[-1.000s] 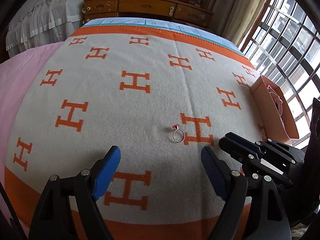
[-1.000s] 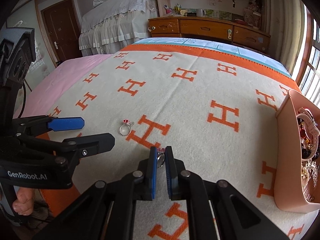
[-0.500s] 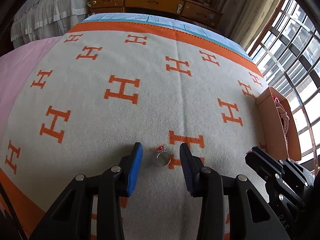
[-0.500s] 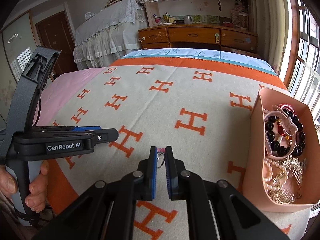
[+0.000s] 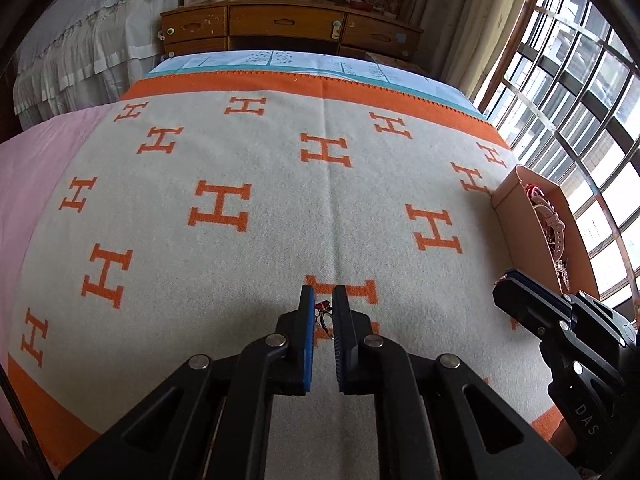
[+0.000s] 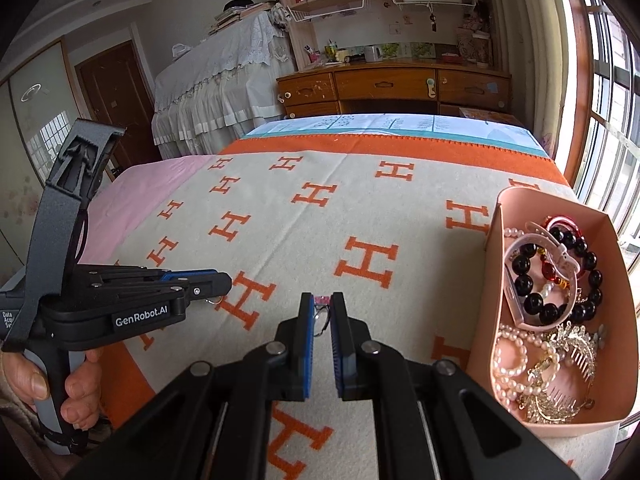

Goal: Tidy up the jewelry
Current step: 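Close the right tool on the pink-stone ring while the left tool closes on the red-stone ring, then carry both rings into the pink tray and open the left tool while the right tool opens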

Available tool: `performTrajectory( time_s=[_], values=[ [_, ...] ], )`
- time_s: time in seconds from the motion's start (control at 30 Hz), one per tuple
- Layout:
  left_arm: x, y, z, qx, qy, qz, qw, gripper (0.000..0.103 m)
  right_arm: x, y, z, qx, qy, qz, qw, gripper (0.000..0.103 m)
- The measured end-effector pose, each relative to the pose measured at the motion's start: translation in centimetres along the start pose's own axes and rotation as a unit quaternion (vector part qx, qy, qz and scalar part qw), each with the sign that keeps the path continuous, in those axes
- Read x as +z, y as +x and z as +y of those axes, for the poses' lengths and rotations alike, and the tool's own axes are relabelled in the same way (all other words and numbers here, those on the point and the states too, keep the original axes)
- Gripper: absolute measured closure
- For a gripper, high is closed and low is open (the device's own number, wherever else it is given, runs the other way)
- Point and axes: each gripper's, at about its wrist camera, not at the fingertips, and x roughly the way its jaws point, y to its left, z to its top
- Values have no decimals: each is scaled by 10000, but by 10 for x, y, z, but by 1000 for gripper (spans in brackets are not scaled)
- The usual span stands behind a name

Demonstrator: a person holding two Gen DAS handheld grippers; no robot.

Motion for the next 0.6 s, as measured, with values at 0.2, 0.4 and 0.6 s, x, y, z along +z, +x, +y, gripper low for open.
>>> performTrajectory(
  time_s=[0.2, 0.4, 0.6],
  values=[
    [18, -25, -22, -333, 224, -231, 9989, 97, 17, -33, -11, -110, 54, -393, 9992, 95],
    [52, -50, -70, -1054, 614, -320, 9920, 97, 45, -82, -49, -302, 468, -777, 9954, 95],
    [92, -43, -128, -1823, 857, 50, 9795, 97, 68, -113, -96, -882, 832, -940, 9882, 95]
  ],
)
